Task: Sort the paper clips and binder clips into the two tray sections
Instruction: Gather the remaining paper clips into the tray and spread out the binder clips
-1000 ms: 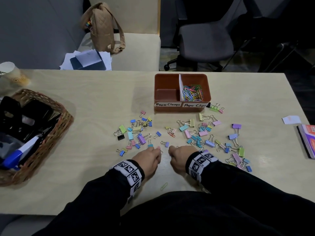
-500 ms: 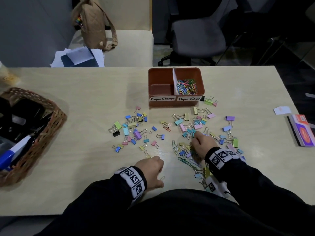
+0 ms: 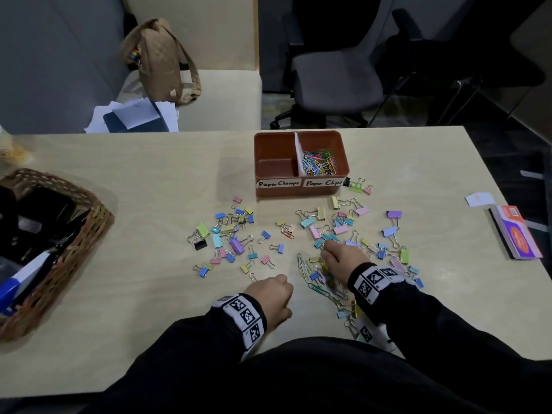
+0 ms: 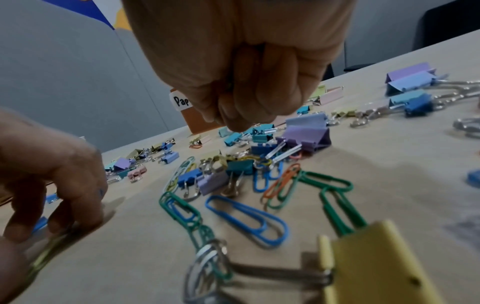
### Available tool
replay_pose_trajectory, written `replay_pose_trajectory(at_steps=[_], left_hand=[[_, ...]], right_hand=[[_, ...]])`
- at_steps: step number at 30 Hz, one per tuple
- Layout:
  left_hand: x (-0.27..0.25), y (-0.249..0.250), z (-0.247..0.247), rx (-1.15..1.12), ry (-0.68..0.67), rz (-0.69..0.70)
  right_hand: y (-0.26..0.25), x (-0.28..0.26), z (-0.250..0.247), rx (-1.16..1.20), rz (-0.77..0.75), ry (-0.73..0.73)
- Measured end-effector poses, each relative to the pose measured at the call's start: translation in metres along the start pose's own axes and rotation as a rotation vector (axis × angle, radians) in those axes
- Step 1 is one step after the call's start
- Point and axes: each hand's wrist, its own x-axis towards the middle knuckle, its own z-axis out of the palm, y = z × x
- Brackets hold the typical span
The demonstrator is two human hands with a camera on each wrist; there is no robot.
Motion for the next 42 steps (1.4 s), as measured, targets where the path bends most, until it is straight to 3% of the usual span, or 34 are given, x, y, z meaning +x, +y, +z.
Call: replay_pose_trajectory(at_steps=[5, 9, 14, 17, 21, 24, 29, 33, 36, 39, 42], left_hand=[[0.006, 0.001, 0.005, 0.039, -0.004, -0.008], [0.011, -0.006, -0.003, -0.087, 0.043, -0.014], [0.017, -0.003, -0.061, -0.407, 0.289, -0.067], [0.035, -0.002, -0.106, -0.547, 0.413, -0.076], [0.074, -0.001, -0.157, -0.601, 0.503, -0.124], [0.102, -0.004, -0.180, -0.666, 0.534, -0.178], [0.137, -0.010, -0.197, -0.648, 0.587, -0.216], [0.140, -0.010, -0.196, -0.580, 0.589, -0.203], [0.128, -0.008, -0.190, -0.558, 0.582, -0.160], [0.107, -0.008, -0.173, -0.445, 0.504, -0.097], [0.089, -0.009, -0.141, -0.316, 0.289, -0.034]], right_hand=[[-0.004, 0.006, -0.005, -0.027, 0.020, 0.021], [-0.003, 0.014, -0.019, 0.145, 0.077, 0.040], [-0.006, 0.026, -0.049, 0.471, 0.103, 0.089], [-0.015, 0.041, -0.077, 0.786, 0.230, 0.082], [-0.027, 0.065, -0.113, 1.035, 0.297, 0.035], [-0.035, 0.088, -0.133, 0.960, 0.282, 0.081], [-0.042, 0.120, -0.151, 0.625, 0.216, 0.129], [-0.055, 0.132, -0.152, 0.339, 0.159, 0.097], [-0.060, 0.136, -0.150, 0.297, 0.141, 0.117], [-0.057, 0.133, -0.145, 0.242, 0.105, 0.173], [-0.051, 0.117, -0.137, 0.331, 0.006, 0.295]])
